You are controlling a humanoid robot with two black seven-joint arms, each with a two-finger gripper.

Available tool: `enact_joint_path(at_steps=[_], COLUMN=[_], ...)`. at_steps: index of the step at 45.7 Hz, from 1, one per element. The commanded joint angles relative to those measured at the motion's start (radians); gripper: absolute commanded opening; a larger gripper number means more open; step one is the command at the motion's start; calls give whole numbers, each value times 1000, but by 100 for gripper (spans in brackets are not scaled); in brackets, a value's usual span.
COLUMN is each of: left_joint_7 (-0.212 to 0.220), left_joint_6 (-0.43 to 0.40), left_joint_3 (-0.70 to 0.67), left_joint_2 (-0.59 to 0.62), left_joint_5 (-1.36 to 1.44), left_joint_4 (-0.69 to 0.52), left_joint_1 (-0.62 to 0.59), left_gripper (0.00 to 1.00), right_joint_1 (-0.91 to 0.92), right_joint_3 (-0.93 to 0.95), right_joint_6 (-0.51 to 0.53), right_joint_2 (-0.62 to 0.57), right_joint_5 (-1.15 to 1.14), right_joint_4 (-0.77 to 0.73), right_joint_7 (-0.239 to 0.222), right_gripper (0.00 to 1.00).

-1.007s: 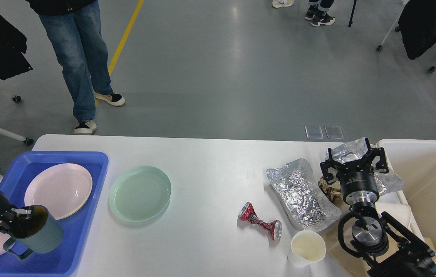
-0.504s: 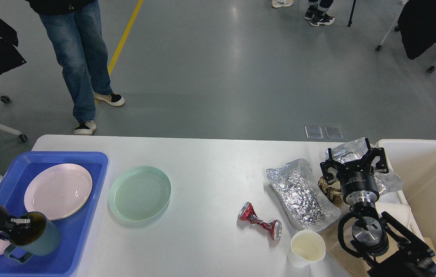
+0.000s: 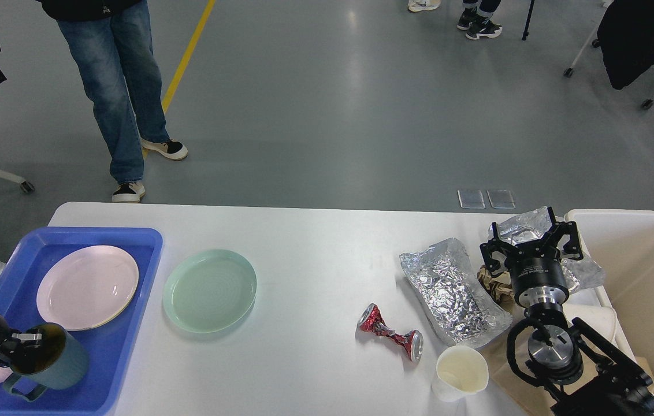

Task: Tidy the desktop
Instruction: 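Lower the dark green mug into the tray near the pink mug and release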

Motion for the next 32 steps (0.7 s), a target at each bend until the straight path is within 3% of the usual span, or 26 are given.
enact_joint_path(at_steps=[1, 3, 6, 12, 20, 32], left_joint_7=[12, 13, 7, 1, 2, 10], left_joint_6=[8, 9, 24, 54, 49, 49], left_joint_3=[-9, -9, -10, -13, -13, -10], left_joint_2=[2, 2, 2, 2, 2, 2], left_joint_5=[-13, -13, -29, -101, -118, -131], left_joint_4=[0, 0, 1, 1, 1, 1], left_joint_1=[10, 16, 18, 21, 21, 22], left_gripper=[12, 23, 52, 79, 92, 91], right_joint_1=[1, -1, -1, 1, -1, -1], right_joint_3=[0, 0, 0, 0, 0, 0], right_joint_6=[0, 0, 0, 0, 0, 0], right_joint_2=[0, 0, 0, 0, 0, 0], right_joint_5=[0, 0, 0, 0, 0, 0], right_joint_4=[0, 0, 0, 0, 0, 0], right_joint_7=[0, 0, 0, 0, 0, 0], right_gripper=[100, 100, 100, 100, 100, 100])
